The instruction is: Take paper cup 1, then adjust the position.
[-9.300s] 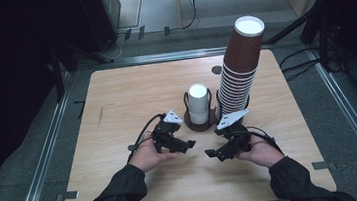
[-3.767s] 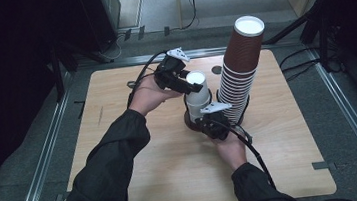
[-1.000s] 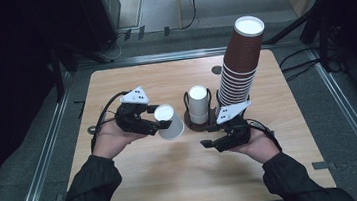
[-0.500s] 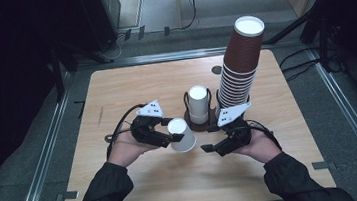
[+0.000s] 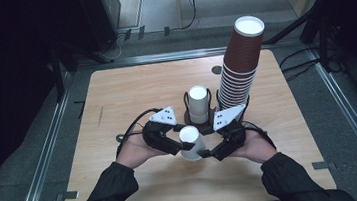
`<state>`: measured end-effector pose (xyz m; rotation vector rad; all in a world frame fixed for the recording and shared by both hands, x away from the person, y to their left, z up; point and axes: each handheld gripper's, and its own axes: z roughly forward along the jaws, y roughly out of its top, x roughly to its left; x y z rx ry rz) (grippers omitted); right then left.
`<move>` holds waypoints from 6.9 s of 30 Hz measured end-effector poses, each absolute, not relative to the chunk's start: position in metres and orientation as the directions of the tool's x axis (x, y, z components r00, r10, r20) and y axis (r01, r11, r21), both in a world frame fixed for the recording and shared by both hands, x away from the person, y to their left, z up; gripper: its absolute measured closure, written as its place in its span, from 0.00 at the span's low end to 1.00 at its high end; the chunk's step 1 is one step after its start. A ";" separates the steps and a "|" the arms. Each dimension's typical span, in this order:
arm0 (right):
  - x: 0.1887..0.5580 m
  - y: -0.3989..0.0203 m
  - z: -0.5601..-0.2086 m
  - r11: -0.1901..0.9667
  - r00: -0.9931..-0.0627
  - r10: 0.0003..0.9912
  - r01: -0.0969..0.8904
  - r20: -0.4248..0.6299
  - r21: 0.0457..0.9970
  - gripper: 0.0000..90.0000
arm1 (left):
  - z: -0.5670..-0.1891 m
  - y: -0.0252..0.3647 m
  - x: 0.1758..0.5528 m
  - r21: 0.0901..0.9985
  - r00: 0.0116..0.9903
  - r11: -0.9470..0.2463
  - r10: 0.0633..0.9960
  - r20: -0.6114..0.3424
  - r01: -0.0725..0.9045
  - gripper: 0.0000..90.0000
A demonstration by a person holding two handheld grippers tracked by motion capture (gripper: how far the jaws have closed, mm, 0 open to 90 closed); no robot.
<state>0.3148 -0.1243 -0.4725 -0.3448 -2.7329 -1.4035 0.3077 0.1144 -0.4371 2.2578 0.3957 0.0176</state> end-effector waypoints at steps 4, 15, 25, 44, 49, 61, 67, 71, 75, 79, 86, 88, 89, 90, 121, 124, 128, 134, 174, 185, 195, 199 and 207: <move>0.316 -0.120 -0.476 0.574 -0.975 0.159 0.217 0.153 0.790 0.25 | -0.439 0.107 0.305 0.734 0.961 -0.630 0.251 -0.117 0.253 0.39; 0.313 -0.110 -0.483 0.611 -0.979 0.128 0.204 0.159 0.765 0.30 | -0.441 0.098 0.303 0.730 0.970 -0.644 0.215 -0.116 0.230 0.39; 0.312 -0.110 -0.483 0.619 -0.987 0.111 0.162 0.119 0.768 0.38 | -0.444 0.101 0.306 0.724 0.961 -0.635 0.231 -0.155 0.270 0.39; 0.317 -0.137 -0.473 0.496 -0.977 0.173 0.193 0.122 0.847 0.38 | -0.453 0.130 0.306 0.759 0.909 -0.516 0.333 -0.250 0.398 0.12; 0.317 -0.141 -0.472 0.447 -0.975 0.172 0.202 0.138 0.871 0.38 | -0.462 0.126 0.303 0.758 0.912 -0.520 0.325 -0.250 0.393 0.12; 0.316 -0.141 -0.466 0.309 -0.970 0.132 0.235 0.204 0.922 0.38 | -0.477 0.111 0.303 0.756 0.918 -0.526 0.290 -0.270 0.389 0.14; 0.312 -0.134 -0.466 0.291 -0.973 0.105 0.228 0.206 0.929 0.38 | -0.478 0.105 0.301 0.764 0.920 -0.517 0.278 -0.277 0.386 0.15; 0.312 -0.131 -0.467 0.291 -0.972 0.104 0.232 0.210 0.928 0.38 | -0.479 0.104 0.300 0.750 0.922 -0.542 0.285 -0.261 0.380 0.21; 0.312 -0.131 -0.467 0.290 -0.972 0.108 0.233 0.210 0.928 0.39 | -0.479 0.106 0.299 0.757 0.923 -0.533 0.277 -0.266 0.378 0.31; 0.312 -0.132 -0.466 0.280 -0.971 0.109 0.237 0.215 0.930 0.38 | -0.477 0.106 0.299 0.762 0.922 -0.525 0.284 -0.262 0.379 0.30; 0.312 -0.131 -0.466 0.287 -0.971 0.112 0.235 0.211 0.929 0.38 | -0.475 0.108 0.299 0.784 0.919 -0.489 0.288 -0.269 0.383 0.30; 0.312 -0.131 -0.466 0.283 -0.970 0.111 0.239 0.216 0.929 0.39 | -0.474 0.109 0.299 0.787 0.922 -0.492 0.290 -0.256 0.373 0.32; 0.312 -0.132 -0.466 0.282 -0.970 0.112 0.241 0.218 0.929 0.39 | -0.473 0.109 0.299 0.787 0.922 -0.491 0.288 -0.259 0.374 0.33; 0.312 -0.132 -0.466 0.281 -0.970 0.110 0.238 0.215 0.930 0.40 | -0.472 0.109 0.299 0.788 0.923 -0.491 0.289 -0.256 0.372 0.35; 0.308 -0.142 -0.464 0.517 -0.966 0.220 0.235 0.138 0.823 0.21 | -0.469 0.135 0.307 0.704 0.932 -0.620 0.313 -0.184 0.347 0.38; 0.308 -0.141 -0.469 0.545 -0.966 0.218 0.238 0.138 0.804 0.21 | -0.470 0.135 0.308 0.679 0.935 -0.652 0.314 -0.166 0.339 0.38; 0.309 -0.139 -0.472 0.561 -0.967 0.215 0.234 0.133 0.794 0.21 | -0.473 0.135 0.311 0.640 0.936 -0.691 0.320 -0.149 0.338 0.38; 0.310 -0.138 -0.477 0.591 -0.967 0.226 0.233 0.118 0.772 0.22 | -0.478 0.133 0.315 0.582 0.935 -0.738 0.327 -0.135 0.342 0.38; 0.308 -0.120 -0.473 0.600 -0.986 0.118 0.165 0.118 0.782 0.40 | -0.485 0.107 0.310 0.554 0.962 -0.787 0.222 -0.160 0.273 0.13; 0.311 -0.137 -0.465 0.510 -0.980 0.147 0.191 0.134 0.839 0.40 | -0.476 0.120 0.310 0.651 0.956 -0.705 0.264 -0.127 0.281 0.10; 0.310 -0.143 -0.459 0.379 -0.972 0.116 0.234 0.204 0.896 0.40 | -0.473 0.119 0.307 0.748 0.950 -0.589 0.237 -0.202 0.306 0.14; 0.310 -0.140 -0.460 0.360 -0.969 0.099 0.248 0.228 0.899 0.40 | -0.472 0.117 0.305 0.761 0.953 -0.577 0.231 -0.195 0.296 0.15; 0.312 -0.138 -0.463 0.354 -0.963 0.088 0.269 0.255 0.896 0.40 | -0.467 0.120 0.302 0.785 0.960 -0.557 0.214 -0.181 0.272 0.28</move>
